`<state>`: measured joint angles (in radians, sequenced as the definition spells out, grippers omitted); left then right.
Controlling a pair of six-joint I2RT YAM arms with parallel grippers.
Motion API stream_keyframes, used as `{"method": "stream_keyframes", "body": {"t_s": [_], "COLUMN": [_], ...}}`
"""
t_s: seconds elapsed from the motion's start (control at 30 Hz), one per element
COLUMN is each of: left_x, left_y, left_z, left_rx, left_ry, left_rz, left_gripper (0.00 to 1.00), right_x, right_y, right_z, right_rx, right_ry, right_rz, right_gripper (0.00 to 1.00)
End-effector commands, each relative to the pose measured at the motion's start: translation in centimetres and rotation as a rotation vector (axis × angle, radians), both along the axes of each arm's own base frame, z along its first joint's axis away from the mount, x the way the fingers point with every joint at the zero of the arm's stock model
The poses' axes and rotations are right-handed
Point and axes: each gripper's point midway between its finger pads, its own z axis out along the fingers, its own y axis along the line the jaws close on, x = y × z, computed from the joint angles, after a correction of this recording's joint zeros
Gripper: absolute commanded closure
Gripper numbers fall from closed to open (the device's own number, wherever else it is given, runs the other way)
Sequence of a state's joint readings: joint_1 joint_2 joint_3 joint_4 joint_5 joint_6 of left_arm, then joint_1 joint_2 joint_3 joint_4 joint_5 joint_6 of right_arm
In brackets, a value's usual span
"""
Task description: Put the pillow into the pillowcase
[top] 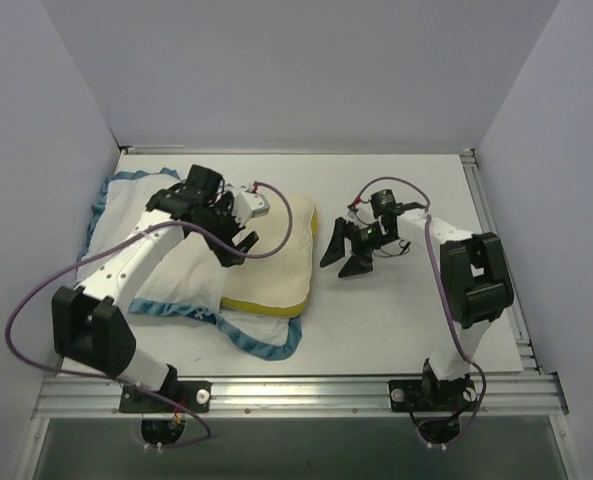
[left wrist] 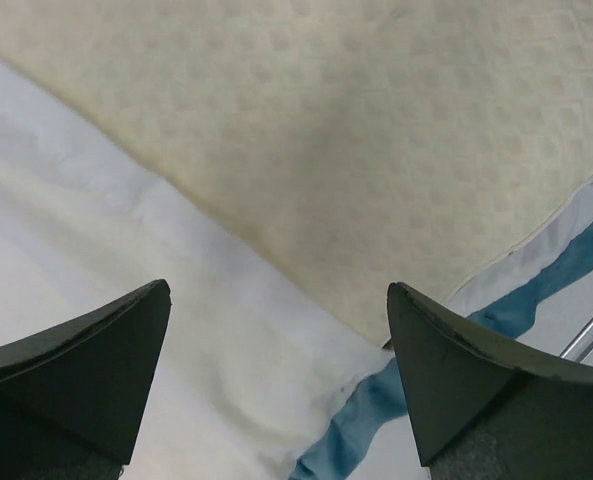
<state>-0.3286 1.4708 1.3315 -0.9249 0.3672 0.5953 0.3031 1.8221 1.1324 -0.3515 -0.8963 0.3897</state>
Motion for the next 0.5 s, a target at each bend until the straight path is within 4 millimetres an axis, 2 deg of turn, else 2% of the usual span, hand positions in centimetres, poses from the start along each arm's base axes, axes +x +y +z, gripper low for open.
{"method": "stream_keyframes", "body": {"t_s": [0.0,0.03,0.07,0.13,0.17,0.2,0.23,0.27,0.3,0.33,0.37,0.43,0.47], "left_x": [2.0,2.0,3.2,4.6,6.4,8.0,9.3,11.2,13.6,14.8,16.8,19.7,20.1], "left_y": [-4.2,-5.7,-7.2,-8.7,-9.3,-10.0,-10.0,-9.1,-9.4,-9.0,-7.2,-5.8,-4.3], "left_z": [1.0,0.9,0.9,1.6,3.4,2.6,2.9,3.1,4.3,4.7,5.5,5.2,1.6], "left_rx": [0.043,0.035,-0.012,-0.079,-0.121,-0.135,-0.137,-0.141,-0.17,-0.187,-0.188,-0.162,-0.101], "left_ry": [-0.095,-0.1,-0.093,-0.08,-0.116,-0.095,-0.106,-0.12,-0.149,-0.153,-0.178,-0.185,-0.108], "left_rz": [-0.056,-0.078,-0.072,-0.07,-0.057,-0.046,-0.036,-0.005,-0.009,-0.007,0.017,0.003,-0.025], "left_gripper": [0.03,0.03,0.02,0.02,0.03,0.03,0.04,0.04,0.03,0.03,0.03,0.02,0.03], "right_x": [0.3,1.0,2.3,3.8,4.7,5.9,6.1,7.1,7.4,8.1,8.2,8.0,7.8], "right_y": [-2.1,-2.2,-1.9,-1.7,-1.2,-0.6,-0.1,0.6,1.1,1.8,2.2,3.6,4.1], "right_z": [-0.7,-0.8,-0.6,-1.9,-2.2,-1.7,-2.9,-2.6,-2.9,-2.4,-2.3,-1.7,-1.7], "right_rx": [-0.071,-0.073,-0.064,-0.071,-0.052,-0.03,-0.02,0.019,0.033,0.054,0.062,0.091,0.095], "right_ry": [0.04,0.035,0.006,0.005,-0.004,0.007,0.045,0.026,0.05,0.024,0.022,0.026,0.02], "right_rz": [-0.029,-0.043,-0.063,-0.083,-0.087,-0.115,-0.124,-0.126,-0.141,-0.133,-0.128,-0.098,-0.082], "right_gripper": [0.29,0.29,0.29,0.29,0.29,0.3,0.3,0.3,0.29,0.28,0.27,0.23,0.21]}}
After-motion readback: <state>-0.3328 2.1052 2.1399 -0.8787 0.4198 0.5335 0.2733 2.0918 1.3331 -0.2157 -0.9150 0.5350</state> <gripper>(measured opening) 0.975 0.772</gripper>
